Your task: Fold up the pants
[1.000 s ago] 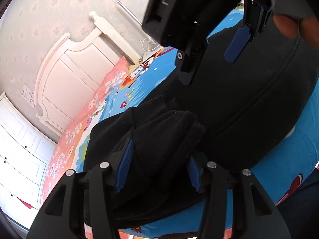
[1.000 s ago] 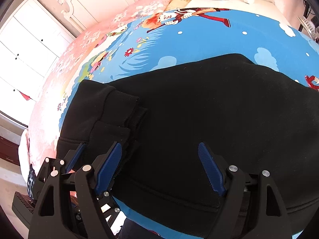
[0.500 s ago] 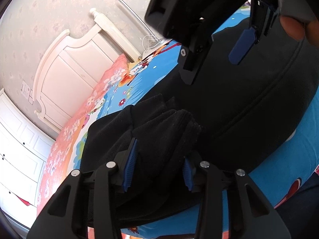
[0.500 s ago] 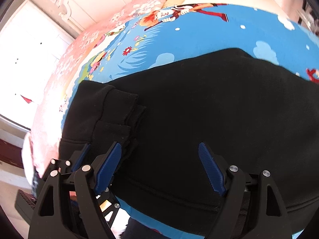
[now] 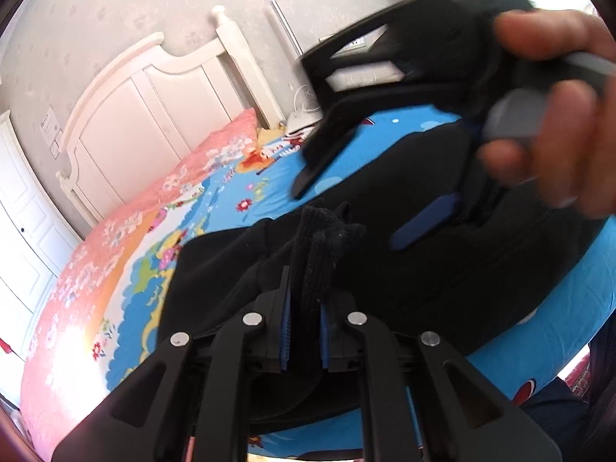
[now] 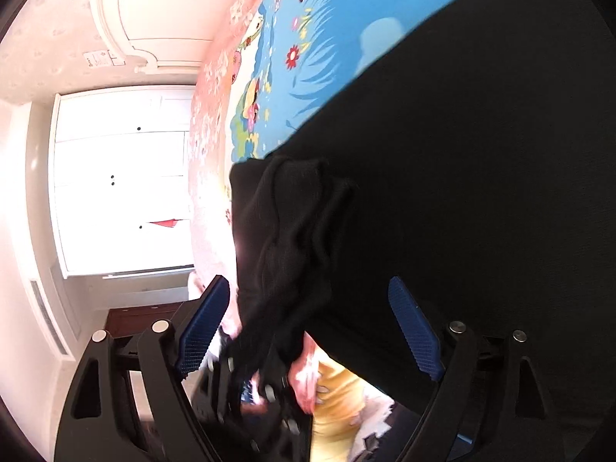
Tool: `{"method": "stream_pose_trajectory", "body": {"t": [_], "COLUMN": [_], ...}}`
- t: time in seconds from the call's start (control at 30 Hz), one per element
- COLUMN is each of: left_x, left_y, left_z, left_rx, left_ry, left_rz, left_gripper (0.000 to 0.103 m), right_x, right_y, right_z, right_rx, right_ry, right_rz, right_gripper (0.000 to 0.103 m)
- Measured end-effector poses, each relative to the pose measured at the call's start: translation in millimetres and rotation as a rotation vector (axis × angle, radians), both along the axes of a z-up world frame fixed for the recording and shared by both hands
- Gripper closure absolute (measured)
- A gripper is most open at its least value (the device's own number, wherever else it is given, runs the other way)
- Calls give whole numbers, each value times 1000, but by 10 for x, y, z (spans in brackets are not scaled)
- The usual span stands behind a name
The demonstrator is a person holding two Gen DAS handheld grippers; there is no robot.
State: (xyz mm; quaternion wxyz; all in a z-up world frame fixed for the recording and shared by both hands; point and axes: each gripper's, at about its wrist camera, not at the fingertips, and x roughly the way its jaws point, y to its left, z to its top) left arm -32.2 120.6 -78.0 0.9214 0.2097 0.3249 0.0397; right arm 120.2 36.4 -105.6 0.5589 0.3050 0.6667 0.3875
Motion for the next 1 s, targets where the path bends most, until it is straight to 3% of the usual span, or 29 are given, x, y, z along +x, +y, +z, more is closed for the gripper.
{"method": "stream_pose_trajectory", "body": {"t": [0.1,0.17,0.2,0.23,0.3,0.43,0.5,0.67,0.77,0.87,1.0], "left_x": [-19,-19,-22,-16,35,124,164,268,336,379,276], "left_y": [2,-33,-76,-139,-207,-597,-804,-1375,-1510,-1433,-1159], "left_z": [43,58,57,64,84,157,148,-105,-274,-334,-101], "left_rx": [3,23,49,87,108,142,128,84,37,-64,-274], "left_ry": [-8,-11,-16,-30,-53,-111,-120,-67,-8,41,50], "left_rz": [1,-1,-5,-7,-23,-112,-159,-260,-258,-234,-169], "left_gripper": [92,92,92,92,92,92,92,92,90,72,71], "right_x": [125,162,174,195,229,264,273,246,246,209,159], "right_y": [330,475,523,542,509,122,-138,-902,-999,-1000,-893], "right_z": [-42,-52,-43,20,216,672,733,472,194,25,67], "right_rx": [43,-13,-21,-27,-12,-46,-80,-189,-245,-289,-366], "right_ry": [-3,-31,-43,-72,-150,-335,-374,-389,-380,-420,-524], "right_rz": [57,84,100,109,126,121,92,24,21,24,48], "right_gripper": [22,49,69,77,82,85,86,87,87,86,82]}}
